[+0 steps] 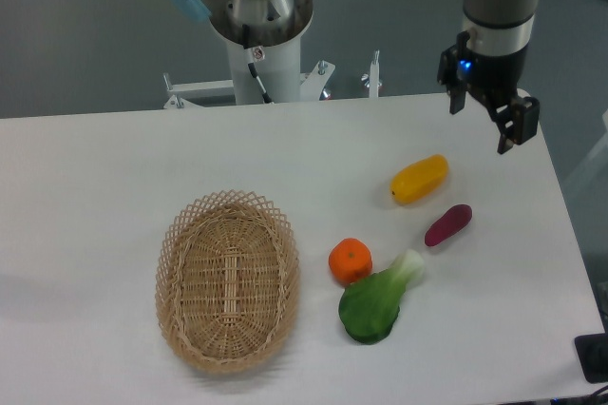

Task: Place the sweet potato on the table
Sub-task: 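Open the gripper to release the sweet potato and lift away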

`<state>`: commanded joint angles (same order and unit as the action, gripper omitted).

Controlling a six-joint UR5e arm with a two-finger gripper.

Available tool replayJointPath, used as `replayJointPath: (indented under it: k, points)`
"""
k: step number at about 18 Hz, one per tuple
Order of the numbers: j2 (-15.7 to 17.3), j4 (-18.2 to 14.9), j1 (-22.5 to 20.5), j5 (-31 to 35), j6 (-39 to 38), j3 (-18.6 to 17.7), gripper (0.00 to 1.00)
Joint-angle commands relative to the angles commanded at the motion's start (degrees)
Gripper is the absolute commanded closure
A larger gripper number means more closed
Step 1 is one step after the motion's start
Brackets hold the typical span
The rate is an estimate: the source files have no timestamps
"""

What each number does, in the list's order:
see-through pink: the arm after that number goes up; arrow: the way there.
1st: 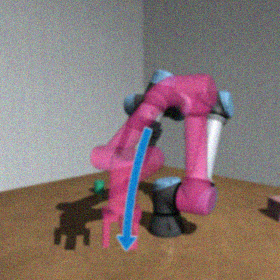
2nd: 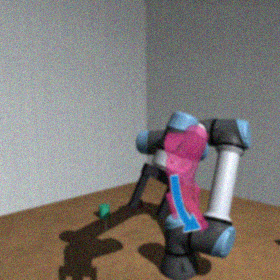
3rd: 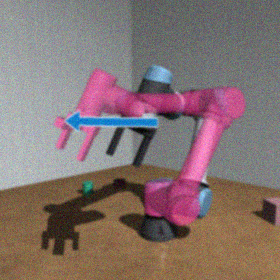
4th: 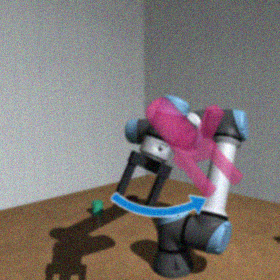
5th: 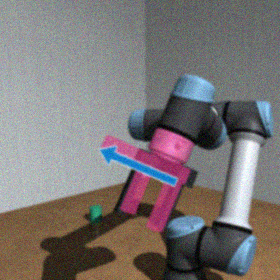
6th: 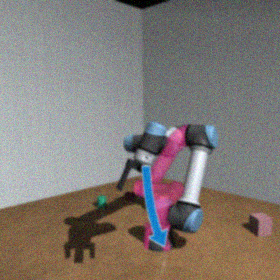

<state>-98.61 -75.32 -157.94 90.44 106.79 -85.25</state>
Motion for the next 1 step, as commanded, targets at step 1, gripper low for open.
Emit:
replayJointPath:
  k: [1]
  points:
    - [0.1, 0.0, 0.0, -0.3, 0.0, 0.0, 0.00]
